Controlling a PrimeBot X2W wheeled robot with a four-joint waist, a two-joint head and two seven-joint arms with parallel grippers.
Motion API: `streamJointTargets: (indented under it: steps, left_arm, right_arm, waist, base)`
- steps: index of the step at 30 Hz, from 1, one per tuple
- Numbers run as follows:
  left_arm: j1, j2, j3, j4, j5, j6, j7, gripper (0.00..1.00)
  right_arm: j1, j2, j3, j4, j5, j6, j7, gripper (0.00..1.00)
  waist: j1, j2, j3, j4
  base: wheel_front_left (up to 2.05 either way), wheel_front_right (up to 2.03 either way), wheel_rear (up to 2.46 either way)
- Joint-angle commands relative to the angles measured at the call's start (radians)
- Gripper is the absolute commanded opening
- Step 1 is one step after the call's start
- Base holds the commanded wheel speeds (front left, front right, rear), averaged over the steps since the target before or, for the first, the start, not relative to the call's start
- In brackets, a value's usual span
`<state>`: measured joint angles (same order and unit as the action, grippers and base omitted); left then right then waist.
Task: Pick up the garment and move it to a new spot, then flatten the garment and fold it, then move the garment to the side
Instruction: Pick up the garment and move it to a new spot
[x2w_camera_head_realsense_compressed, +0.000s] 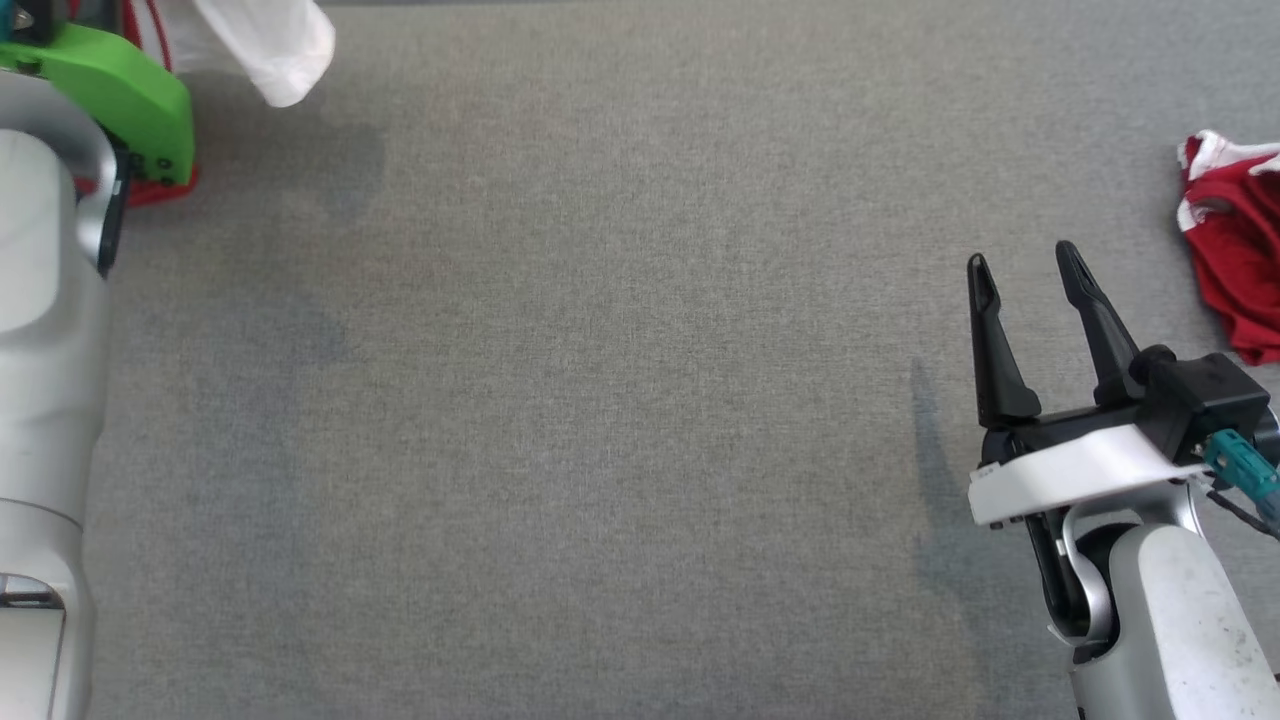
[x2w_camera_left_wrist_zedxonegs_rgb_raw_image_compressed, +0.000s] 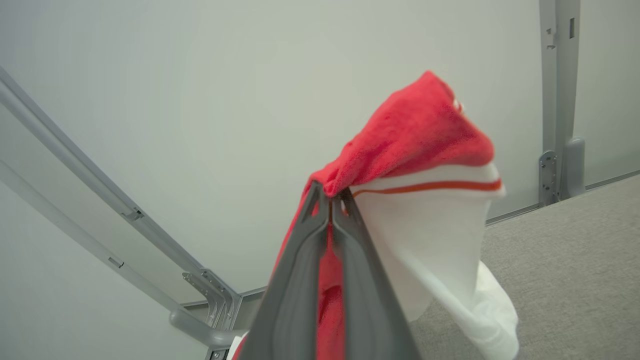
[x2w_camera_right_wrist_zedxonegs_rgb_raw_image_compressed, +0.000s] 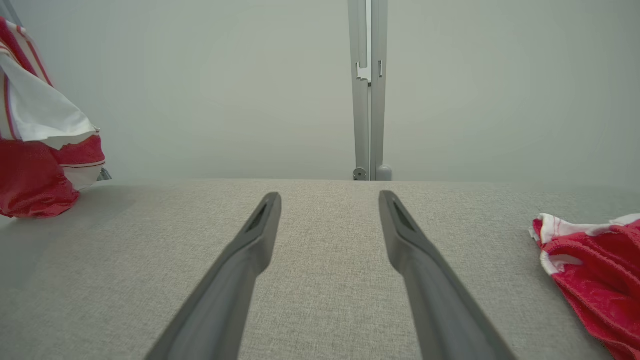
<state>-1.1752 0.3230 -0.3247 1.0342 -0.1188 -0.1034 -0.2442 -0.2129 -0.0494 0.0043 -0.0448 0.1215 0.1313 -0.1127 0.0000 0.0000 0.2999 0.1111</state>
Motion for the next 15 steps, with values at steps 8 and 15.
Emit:
streamJointTargets:
  steps: [8,15]
  left_arm:
    - [0.012,-0.084,-0.118,-0.208,-0.035,-0.026,0.006,0.0]
    - [0.067,-0.158,-0.208,-0.479,-0.159,-0.027,0.063,0.0]
  right_arm:
    - [0.071,-0.002,-0.036,0.051,0.04,-0.001,-0.038,1.0]
    - [0.1,-0.002,-0.051,0.069,0.062,-0.001,-0.056,1.0]
  waist:
    - [0.0,0.0,-0.219,-0.114]
    - [0.0,0.0,-0.222,-0.174]
  base:
    - [0.0,0.0,0.0]
    - [0.0,0.0,0.0]
